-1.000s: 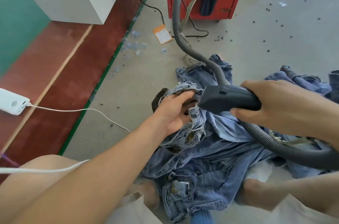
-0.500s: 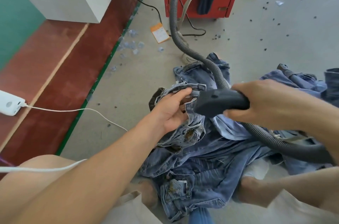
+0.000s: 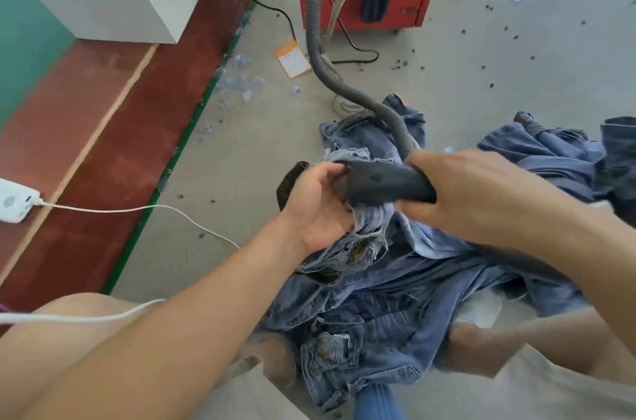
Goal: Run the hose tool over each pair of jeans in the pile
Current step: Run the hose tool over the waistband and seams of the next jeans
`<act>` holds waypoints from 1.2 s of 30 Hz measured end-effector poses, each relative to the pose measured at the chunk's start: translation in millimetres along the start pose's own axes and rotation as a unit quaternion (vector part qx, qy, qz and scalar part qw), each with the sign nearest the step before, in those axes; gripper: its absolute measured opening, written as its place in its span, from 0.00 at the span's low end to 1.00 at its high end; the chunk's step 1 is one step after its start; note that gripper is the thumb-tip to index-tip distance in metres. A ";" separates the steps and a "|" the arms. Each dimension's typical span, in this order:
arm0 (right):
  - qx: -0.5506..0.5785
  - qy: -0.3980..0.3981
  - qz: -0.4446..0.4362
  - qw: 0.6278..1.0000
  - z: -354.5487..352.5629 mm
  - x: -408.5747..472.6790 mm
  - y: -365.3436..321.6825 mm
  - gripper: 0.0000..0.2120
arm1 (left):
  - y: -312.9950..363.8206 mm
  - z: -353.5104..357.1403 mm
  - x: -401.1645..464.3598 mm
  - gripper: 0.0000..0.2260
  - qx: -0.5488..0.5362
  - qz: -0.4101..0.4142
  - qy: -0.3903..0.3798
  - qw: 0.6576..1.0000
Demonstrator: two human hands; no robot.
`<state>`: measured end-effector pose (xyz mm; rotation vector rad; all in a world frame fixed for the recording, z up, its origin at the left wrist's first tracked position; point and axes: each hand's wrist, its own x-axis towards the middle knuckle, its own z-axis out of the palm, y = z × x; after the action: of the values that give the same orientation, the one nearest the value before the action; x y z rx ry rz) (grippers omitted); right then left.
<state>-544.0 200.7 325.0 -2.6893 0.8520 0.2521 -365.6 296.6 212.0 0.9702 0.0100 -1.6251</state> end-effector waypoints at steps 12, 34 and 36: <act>-0.021 -0.006 0.029 0.999 -0.1 3.6 -0.6 0.14 | 2.3 -5.1 -0.4 0.31 -0.066 -0.027 -0.187 0.980; 0.043 0.047 0.057 0.996 -16.6 -6.9 33.4 0.10 | 27.5 -23.4 8.1 0.26 0.296 0.074 0.090 0.948; 0.014 0.016 0.039 0.999 -6.0 -5.2 35.9 0.11 | 28.3 -31.7 6.4 0.21 0.291 0.043 0.094 0.951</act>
<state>-568.8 173.5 323.4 -2.6445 0.9654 0.2132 -324.0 298.1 201.1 1.5517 -0.3978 -1.4721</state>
